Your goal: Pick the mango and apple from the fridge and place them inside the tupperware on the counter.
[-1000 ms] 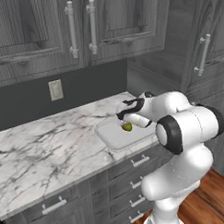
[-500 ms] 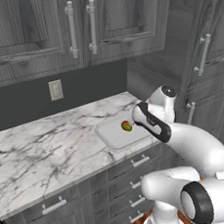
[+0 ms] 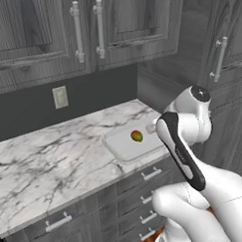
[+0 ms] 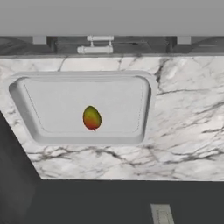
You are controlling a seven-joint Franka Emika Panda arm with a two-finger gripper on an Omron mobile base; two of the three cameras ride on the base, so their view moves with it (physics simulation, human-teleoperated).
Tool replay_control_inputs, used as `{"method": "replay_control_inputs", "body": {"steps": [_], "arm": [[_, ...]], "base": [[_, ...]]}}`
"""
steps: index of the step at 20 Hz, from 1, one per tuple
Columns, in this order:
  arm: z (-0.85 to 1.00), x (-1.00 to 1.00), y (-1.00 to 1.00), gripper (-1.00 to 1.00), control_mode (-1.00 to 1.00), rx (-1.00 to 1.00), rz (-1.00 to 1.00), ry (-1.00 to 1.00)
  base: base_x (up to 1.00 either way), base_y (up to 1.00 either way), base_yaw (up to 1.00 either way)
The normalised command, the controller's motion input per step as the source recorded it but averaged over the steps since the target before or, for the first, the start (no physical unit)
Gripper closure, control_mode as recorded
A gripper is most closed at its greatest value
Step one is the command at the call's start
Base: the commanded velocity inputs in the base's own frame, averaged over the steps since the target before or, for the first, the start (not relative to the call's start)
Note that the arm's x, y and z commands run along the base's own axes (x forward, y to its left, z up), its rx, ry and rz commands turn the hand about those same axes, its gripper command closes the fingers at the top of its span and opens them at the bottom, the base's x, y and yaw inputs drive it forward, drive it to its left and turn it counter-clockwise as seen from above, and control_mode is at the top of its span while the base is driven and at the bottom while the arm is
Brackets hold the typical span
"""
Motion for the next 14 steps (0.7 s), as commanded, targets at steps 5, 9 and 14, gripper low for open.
{"method": "replay_control_inputs", "body": {"steps": [5, 9, 14], "arm": [[0.83, -0.45, -0.01, -1.00, -1.00, -0.02, -0.07, 0.06], [0.35, -0.25, 0.00, -1.00, 1.00, -0.01, -0.04, 0.03], [0.00, 0.00, 0.00, -1.00, 1.00, 0.00, 0.00, 0.00]], "base": [[0.00, 0.00, 0.00], [-0.38, -0.03, -0.05], [-0.99, -0.20, -0.11]]}}
